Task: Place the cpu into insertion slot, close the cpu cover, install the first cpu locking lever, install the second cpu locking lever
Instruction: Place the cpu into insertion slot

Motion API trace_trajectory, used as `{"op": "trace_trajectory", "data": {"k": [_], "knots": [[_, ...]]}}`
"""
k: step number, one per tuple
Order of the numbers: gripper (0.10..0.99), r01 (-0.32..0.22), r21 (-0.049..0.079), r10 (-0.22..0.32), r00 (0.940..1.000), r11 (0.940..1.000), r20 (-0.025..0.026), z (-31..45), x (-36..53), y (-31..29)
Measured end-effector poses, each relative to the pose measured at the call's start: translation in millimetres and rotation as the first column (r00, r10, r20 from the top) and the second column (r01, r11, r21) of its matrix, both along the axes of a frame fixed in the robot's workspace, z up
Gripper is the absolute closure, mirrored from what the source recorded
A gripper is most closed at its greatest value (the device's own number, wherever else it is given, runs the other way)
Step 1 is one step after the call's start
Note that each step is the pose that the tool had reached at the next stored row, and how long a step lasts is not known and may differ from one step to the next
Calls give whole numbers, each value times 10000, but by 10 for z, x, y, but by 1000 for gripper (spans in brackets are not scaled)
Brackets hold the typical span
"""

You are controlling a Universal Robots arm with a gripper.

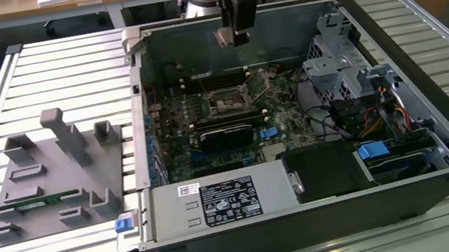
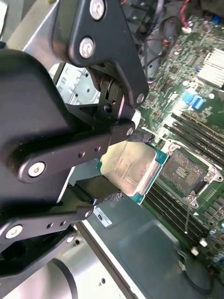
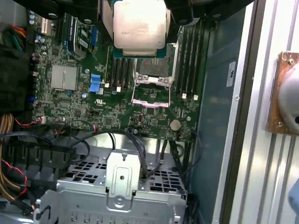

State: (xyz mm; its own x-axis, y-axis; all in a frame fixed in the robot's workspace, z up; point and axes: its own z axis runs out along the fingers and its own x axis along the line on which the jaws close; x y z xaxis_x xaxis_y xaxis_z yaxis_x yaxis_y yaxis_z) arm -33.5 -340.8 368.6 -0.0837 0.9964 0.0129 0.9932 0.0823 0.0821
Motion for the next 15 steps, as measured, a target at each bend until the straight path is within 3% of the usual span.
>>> {"op": "trace_trajectory", "data": {"k": [3, 7, 15], "knots": [[553, 234, -1, -234, 9997, 9997, -1, -14, 0, 1], [553, 235, 0, -235, 9997, 9997, 43, -47, -2, 0], [553, 236, 0, -236, 9997, 9997, 45, -96, -2, 0]]}}
